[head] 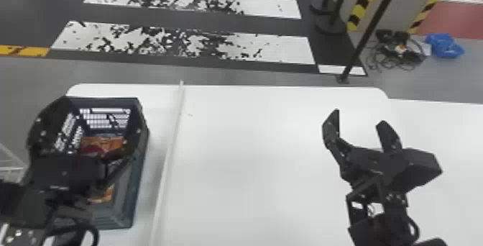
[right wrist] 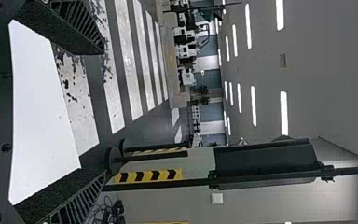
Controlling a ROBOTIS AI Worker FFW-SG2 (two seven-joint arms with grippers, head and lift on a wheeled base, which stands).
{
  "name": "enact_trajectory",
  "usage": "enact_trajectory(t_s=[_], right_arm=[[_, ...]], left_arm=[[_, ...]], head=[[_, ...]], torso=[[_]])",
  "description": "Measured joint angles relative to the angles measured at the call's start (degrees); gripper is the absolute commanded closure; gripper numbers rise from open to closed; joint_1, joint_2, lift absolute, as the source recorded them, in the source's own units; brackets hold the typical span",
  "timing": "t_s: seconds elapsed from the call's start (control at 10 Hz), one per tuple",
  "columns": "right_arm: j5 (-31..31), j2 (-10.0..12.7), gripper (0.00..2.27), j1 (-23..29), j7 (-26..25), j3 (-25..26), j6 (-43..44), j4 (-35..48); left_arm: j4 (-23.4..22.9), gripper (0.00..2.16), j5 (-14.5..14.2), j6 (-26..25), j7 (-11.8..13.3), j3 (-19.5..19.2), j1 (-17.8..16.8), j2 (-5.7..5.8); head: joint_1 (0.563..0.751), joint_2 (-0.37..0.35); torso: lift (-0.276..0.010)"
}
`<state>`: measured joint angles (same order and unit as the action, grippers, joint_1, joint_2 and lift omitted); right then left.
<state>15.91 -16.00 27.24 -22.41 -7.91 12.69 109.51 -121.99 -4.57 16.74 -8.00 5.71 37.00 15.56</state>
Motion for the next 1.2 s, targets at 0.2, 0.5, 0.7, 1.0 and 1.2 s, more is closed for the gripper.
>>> enact_trajectory(t_s=[0.2, 0.5, 0.7, 1.0, 1.2], right_arm=[[0.00, 0.00, 0.00, 0.00, 0.00, 0.00, 0.00, 0.00], [0.00, 0.00, 0.00, 0.00, 0.00, 0.00, 0.00, 0.00], [0.00, 0.00, 0.00, 0.00, 0.00, 0.00, 0.00, 0.00], [0.00, 0.00, 0.00, 0.00, 0.00, 0.00, 0.00, 0.00], [0.00, 0.00, 0.00, 0.00, 0.00, 0.00, 0.00, 0.00]], left_arm=[[0.00, 0.00, 0.00, 0.00, 0.00, 0.00, 0.00, 0.00], [0.00, 0.00, 0.00, 0.00, 0.00, 0.00, 0.00, 0.00], [0.00, 0.00, 0.00, 0.00, 0.00, 0.00, 0.00, 0.00], [0.00, 0.00, 0.00, 0.00, 0.00, 0.00, 0.00, 0.00], [0.00, 0.00, 0.00, 0.00, 0.00, 0.00, 0.00, 0.00]], head=[[0.695, -0.096], [0.695, -0.096], [0.695, -0.096], [0.695, -0.096], [0.695, -0.096]], torso=[[-0.029], [-0.029], [-0.029], [-0.029], [-0.029]])
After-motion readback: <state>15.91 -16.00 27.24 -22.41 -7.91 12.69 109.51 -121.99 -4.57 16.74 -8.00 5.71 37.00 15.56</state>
